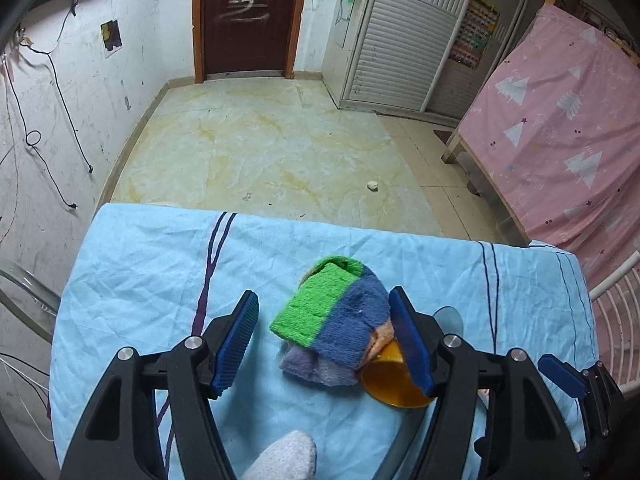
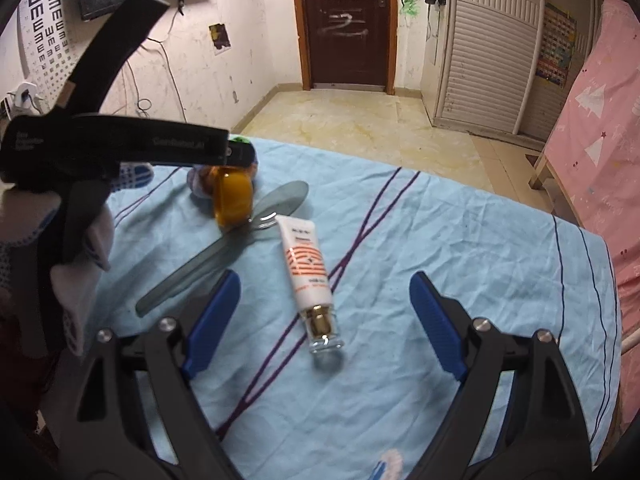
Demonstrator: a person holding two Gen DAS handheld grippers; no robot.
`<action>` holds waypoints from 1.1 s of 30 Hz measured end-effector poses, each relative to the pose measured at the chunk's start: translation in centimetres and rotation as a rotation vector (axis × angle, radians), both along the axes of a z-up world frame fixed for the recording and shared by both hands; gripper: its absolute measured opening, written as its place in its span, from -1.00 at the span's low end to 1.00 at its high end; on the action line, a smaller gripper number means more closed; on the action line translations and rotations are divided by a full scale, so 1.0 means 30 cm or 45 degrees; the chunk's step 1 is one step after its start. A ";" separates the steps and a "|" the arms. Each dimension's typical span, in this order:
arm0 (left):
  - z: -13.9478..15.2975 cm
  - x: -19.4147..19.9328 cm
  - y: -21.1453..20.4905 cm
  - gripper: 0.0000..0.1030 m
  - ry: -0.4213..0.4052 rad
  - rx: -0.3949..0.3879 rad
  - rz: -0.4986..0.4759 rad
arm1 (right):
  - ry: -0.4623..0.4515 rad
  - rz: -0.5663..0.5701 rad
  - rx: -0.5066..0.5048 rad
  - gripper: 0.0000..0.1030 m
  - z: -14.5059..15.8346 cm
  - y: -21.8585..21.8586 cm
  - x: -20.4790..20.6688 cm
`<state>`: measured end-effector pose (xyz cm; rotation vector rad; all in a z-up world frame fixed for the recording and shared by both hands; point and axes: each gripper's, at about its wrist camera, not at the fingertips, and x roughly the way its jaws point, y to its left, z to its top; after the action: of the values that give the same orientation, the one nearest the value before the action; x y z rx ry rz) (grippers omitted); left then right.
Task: Collect trash
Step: 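Grasp the green-and-blue towel with the left gripper while the right grasps the white tube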
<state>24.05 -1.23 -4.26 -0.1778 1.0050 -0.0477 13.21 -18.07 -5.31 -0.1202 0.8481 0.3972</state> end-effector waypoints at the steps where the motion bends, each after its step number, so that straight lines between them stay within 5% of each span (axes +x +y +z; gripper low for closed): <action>1: -0.005 0.004 0.003 0.13 0.004 -0.002 0.003 | 0.005 0.001 0.000 0.61 0.001 0.005 0.005; 5: -0.017 0.014 0.010 0.08 0.008 -0.008 -0.005 | 0.027 0.009 -0.009 0.45 -0.006 0.017 0.022; 12: -0.018 0.004 -0.005 -0.45 0.004 -0.023 -0.037 | 0.062 0.017 -0.034 0.17 -0.021 0.038 0.045; 17: -0.014 -0.012 -0.011 -0.52 -0.009 -0.025 -0.032 | 0.054 0.015 -0.064 0.11 -0.024 0.047 0.049; 24: -0.006 -0.046 0.015 -0.52 -0.034 -0.038 -0.010 | 0.019 0.018 -0.116 -0.61 -0.022 0.067 0.034; 33: 0.051 -0.135 0.065 -0.52 -0.089 -0.062 0.024 | 0.018 -0.023 -0.048 -0.62 -0.007 0.015 -0.005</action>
<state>19.99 0.73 -2.74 -0.2286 0.9327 -0.0604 13.06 -17.61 -5.53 -0.1446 0.8702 0.3654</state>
